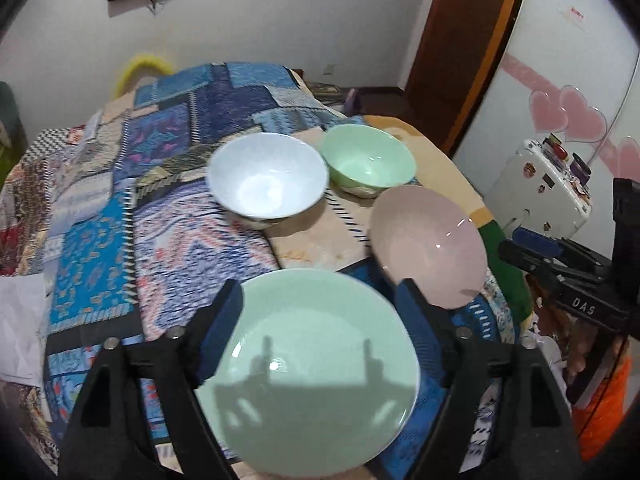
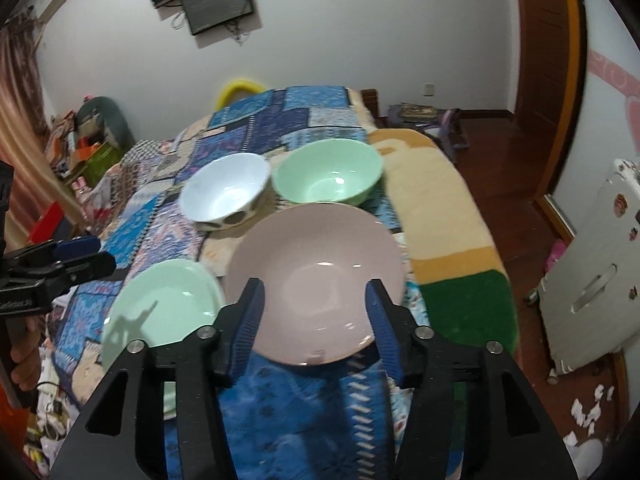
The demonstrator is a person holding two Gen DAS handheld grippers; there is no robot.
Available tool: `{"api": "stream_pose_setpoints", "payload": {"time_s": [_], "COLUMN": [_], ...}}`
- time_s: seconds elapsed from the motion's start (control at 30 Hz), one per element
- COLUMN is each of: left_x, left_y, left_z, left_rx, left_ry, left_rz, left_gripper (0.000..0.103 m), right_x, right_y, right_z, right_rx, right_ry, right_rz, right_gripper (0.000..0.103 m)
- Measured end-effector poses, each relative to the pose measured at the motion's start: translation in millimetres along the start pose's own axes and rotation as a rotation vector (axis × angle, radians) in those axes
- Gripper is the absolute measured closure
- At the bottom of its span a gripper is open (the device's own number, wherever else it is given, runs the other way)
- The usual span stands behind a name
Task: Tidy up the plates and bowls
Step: 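Move both tools to the pale pink bowl and grasp its rim, then lift the pale pink bowl with both tools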
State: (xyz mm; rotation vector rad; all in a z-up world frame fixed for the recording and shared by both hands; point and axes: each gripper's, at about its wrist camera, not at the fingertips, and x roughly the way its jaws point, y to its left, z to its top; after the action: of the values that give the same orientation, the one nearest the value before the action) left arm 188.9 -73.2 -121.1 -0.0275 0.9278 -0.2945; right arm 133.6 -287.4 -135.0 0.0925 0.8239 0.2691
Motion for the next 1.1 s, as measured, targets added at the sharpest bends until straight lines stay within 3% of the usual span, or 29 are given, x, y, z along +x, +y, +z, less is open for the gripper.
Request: {"api": "stream_pose_setpoints", "payload": {"time_s": [0.53, 0.63, 0.83, 0.97, 1.1], "left_x": [99, 112, 131, 141, 147], "left_y": [-30, -32, -38, -44, -50], "left_z": [21, 22, 23, 20, 16], "left_rx": [0.019, 0.016, 0.024, 0.047, 0.055], "left_ry": [0.121, 0.146, 0.188, 0.227, 0.235], "left_rz": [-0.012, -0.019, -0.046, -0.065, -0.079], "left_gripper": [0.021, 0.032, 0.054, 0.073, 0.086], "right_x": [48, 54, 64, 72, 74], "right_y": [-56, -57, -56, -56, -54], "right_z": [-8, -10, -12, -13, -15], "right_rx": [0.11, 0.114, 0.118, 0.12, 0.116], "right_ry": [0.073, 0.082, 0.101, 0.12, 0.132], "right_rz": [-0.018, -0.007, 0.014, 0.036, 0.053], "right_gripper": [0.05, 0.051, 0.061, 0.074, 0.083]}}
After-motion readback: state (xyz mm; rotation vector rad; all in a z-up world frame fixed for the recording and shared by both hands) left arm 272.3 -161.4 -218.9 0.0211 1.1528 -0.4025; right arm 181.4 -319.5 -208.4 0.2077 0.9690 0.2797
